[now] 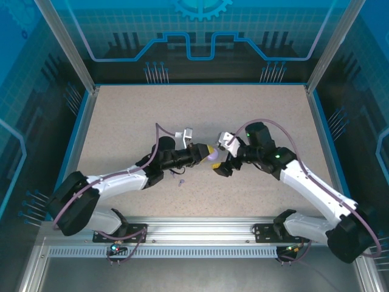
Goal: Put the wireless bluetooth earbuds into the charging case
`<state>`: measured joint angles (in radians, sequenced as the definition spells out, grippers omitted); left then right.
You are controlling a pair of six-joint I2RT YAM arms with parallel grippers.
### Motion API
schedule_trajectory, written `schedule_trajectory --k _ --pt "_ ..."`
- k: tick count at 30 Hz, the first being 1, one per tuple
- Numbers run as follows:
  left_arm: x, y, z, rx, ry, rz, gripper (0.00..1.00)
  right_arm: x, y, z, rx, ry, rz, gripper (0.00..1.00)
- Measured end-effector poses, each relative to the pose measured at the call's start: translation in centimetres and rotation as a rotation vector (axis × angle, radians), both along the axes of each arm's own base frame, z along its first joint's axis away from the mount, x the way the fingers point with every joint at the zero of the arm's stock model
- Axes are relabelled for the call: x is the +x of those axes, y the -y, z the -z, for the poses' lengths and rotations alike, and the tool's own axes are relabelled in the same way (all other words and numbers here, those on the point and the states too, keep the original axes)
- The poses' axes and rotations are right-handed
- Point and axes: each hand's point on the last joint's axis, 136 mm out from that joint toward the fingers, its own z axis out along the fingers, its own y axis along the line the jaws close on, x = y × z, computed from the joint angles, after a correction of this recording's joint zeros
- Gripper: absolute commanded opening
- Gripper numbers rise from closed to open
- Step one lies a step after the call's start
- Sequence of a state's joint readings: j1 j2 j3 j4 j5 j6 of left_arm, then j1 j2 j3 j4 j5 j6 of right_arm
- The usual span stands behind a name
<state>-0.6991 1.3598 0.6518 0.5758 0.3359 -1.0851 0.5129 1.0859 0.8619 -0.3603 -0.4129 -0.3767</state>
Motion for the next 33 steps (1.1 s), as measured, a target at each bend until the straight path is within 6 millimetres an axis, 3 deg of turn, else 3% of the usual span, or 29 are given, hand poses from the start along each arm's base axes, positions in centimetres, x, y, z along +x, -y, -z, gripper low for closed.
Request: schedule_trajectory --k 4,9,12,21,33 --pt "-0.8 -0.6 -2.3 0.113 0.166 0.055 0.18 -0.6 1.0 -1.9 0.086 -0.003 -0.004 0.99" --pt "-2.8 -1.7 -4.7 0.248 0.398 0.151 0.18 -1.7 0.8 -2.4 0.14 -0.048 -0.054 0.9" --pt "-4.1 -2.3 -4.4 0.319 0.498 0.221 0.18 -2.4 0.3 -2.4 0.158 -0.098 -0.101 0.85" --pt "-6.5 -3.1 -2.5 0.449 0.67 0.395 0.18 -2.9 -1.4 -4.2 0.208 -0.169 -0.234 0.81" --pt "-7.0 -3.0 -3.9 0.461 0.796 0.439 0.18 -4.2 -3.6 -2.3 0.197 -0.273 -0.337 0.74"
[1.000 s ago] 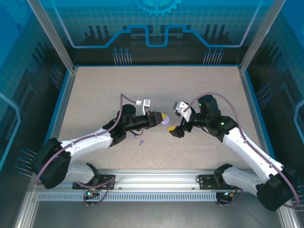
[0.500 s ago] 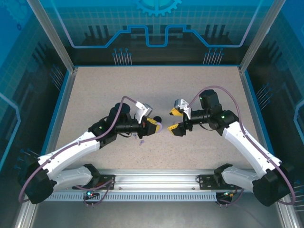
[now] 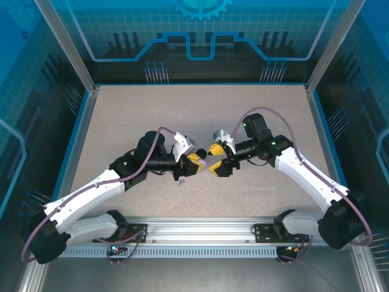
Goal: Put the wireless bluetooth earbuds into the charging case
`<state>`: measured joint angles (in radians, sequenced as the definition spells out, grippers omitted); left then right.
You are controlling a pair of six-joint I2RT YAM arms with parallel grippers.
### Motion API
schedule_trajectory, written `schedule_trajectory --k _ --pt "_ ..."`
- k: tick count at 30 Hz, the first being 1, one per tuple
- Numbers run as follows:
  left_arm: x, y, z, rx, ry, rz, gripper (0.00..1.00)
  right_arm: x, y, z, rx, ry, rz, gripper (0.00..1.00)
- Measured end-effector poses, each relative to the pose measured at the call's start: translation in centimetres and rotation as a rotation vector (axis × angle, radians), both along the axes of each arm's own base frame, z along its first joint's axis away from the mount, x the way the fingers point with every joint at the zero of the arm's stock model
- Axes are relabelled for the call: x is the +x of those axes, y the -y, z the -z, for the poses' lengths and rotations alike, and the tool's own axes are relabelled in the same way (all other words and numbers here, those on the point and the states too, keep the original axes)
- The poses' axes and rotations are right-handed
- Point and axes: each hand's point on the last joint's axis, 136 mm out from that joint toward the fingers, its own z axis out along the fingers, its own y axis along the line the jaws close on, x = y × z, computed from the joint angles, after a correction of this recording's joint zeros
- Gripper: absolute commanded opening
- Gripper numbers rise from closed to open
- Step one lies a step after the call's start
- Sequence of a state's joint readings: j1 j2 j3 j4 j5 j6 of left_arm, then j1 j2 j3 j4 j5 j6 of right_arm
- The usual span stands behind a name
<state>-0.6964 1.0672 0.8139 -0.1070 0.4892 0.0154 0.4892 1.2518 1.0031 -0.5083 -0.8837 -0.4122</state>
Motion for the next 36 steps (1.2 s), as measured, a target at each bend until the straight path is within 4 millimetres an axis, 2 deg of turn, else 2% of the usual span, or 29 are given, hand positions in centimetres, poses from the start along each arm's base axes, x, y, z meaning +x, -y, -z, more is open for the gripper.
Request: schedule_trajectory --k 8,17,21,27,29,36 --pt "-0.1 0.2 -0.8 -0.009 0.027 0.019 0.17 -0.7 -0.8 0.7 -0.004 -0.033 -0.041 0.64" --pt "-0.2 0.3 -0.7 -0.015 0.022 0.036 0.17 -0.6 -1.6 0.1 0.006 -0.046 -0.068 0.42" --pt "0.0 0.2 -0.9 -0.017 0.025 0.029 0.18 -0.8 -1.8 -0.1 0.01 -0.057 -0.086 0.3" --pt "0.0 0.2 -0.9 -0.013 0.043 0.035 0.38 -1.0 -1.8 -0.2 0.013 -0.071 -0.093 0.16" --pt "0.1 0.3 -1.0 -0.014 0.051 0.033 0.49 -0.9 -1.8 -0.2 0.012 -0.077 -0.089 0.16" --pt "0.5 0.2 -1.9 -0.034 0.08 0.012 0.66 -0.9 -1.6 0.3 0.012 -0.094 -0.063 0.16"
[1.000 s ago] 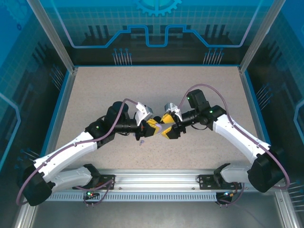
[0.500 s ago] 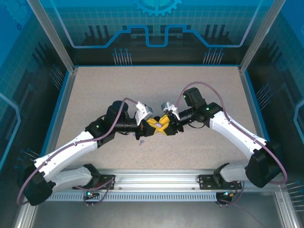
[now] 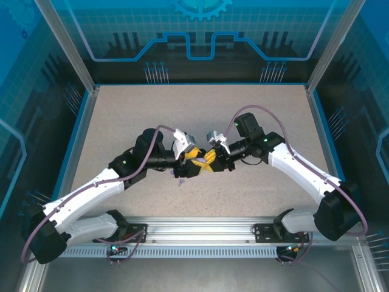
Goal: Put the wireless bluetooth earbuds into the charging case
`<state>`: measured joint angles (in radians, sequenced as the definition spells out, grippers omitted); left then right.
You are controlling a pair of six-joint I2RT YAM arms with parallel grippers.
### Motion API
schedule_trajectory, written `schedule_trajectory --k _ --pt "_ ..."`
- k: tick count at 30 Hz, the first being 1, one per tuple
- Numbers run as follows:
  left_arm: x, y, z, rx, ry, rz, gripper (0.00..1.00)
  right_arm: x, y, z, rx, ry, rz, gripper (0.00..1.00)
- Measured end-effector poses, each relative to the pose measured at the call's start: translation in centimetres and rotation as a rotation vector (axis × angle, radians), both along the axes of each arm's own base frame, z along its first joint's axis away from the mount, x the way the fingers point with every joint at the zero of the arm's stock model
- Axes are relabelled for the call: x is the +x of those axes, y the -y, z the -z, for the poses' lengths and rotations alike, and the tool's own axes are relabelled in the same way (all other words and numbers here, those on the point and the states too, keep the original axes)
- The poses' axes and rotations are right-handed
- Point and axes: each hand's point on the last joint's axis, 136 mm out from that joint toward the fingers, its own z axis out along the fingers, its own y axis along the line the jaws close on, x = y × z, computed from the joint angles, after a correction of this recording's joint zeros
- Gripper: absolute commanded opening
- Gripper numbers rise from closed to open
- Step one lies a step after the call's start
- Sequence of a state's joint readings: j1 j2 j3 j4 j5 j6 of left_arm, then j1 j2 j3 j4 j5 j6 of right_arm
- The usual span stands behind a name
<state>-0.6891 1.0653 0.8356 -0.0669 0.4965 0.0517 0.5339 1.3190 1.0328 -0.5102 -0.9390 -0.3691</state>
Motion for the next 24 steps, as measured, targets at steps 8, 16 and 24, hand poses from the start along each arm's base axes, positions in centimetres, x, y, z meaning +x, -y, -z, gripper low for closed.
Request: schedule_trajectory --k 8,16,24 --pt "1.4 -2.1 -2.8 -0.159 0.042 -0.123 0.76 0.7 1.7 0.4 0.032 -0.018 0.136 0.17" --pt "2.1 -2.0 -0.3 -0.309 -0.106 -0.17 0.78 1.4 2.4 -1.4 0.109 -0.015 0.246 0.19" --pt "1.6 -0.8 -0.9 -0.409 -0.159 -0.13 0.73 2.0 2.1 -3.0 0.159 -0.033 0.279 0.19"
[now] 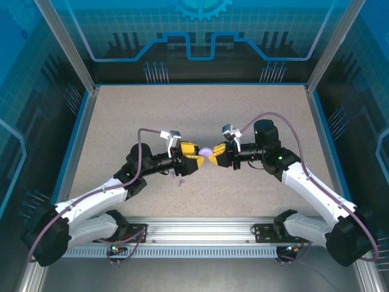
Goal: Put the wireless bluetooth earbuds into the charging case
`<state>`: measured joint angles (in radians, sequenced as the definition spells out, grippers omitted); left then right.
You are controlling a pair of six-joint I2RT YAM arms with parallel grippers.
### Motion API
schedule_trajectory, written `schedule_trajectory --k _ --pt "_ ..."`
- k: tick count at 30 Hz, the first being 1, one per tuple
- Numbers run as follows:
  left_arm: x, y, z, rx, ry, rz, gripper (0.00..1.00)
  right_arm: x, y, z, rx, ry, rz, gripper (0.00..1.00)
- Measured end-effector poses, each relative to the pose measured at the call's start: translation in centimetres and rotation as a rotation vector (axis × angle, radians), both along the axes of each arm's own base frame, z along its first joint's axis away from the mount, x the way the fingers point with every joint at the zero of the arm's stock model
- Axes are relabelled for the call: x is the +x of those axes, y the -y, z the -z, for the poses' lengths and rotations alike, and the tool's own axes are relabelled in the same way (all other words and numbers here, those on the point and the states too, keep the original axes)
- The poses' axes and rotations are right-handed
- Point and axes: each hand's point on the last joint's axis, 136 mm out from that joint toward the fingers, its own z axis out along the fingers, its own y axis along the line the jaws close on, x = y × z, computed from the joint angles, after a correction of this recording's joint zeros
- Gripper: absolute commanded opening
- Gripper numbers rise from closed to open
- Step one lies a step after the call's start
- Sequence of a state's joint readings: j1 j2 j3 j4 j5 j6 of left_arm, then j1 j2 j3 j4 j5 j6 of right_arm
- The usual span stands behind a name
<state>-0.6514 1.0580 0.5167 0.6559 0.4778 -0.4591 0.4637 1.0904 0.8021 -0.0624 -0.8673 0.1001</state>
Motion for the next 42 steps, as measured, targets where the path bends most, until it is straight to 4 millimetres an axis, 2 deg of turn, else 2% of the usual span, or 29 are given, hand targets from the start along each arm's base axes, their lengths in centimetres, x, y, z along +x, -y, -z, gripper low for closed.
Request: schedule_trajectory --k 3,12,19,24,30,33,38,42 --pt "-0.2 0.3 -0.4 -0.019 0.004 0.016 0.64 0.1 -0.1 -0.4 0.013 -0.004 0.005 0.19" --pt "-0.3 1.3 0.6 -0.013 -0.027 0.045 0.36 0.4 -0.2 -0.9 0.036 -0.014 0.016 0.2" --pt "-0.3 1.3 1.0 0.008 -0.023 0.046 0.23 0.1 -0.1 -0.2 0.014 -0.022 0.002 0.25" --pt "-0.6 1.3 1.5 0.032 -0.019 0.058 0.22 -0.3 0.0 0.5 -0.003 -0.039 -0.022 0.31" --pt "-0.9 1.1 1.1 0.04 0.014 0.059 0.22 -0.3 0.5 1.4 -0.03 -0.063 -0.02 0.49" --pt "-1.2 1.1 1.1 0.06 0.029 0.07 0.22 -0.3 0.8 1.4 -0.036 -0.067 -0.021 0.53" --pt "-1.5 1.2 1.6 0.099 0.033 0.09 0.22 -0.7 0.6 0.0 -0.031 -0.046 -0.063 0.62" --pt "-1.6 1.2 2.4 0.123 0.016 0.096 0.22 -0.8 0.4 -1.4 -0.019 -0.008 -0.098 0.63"
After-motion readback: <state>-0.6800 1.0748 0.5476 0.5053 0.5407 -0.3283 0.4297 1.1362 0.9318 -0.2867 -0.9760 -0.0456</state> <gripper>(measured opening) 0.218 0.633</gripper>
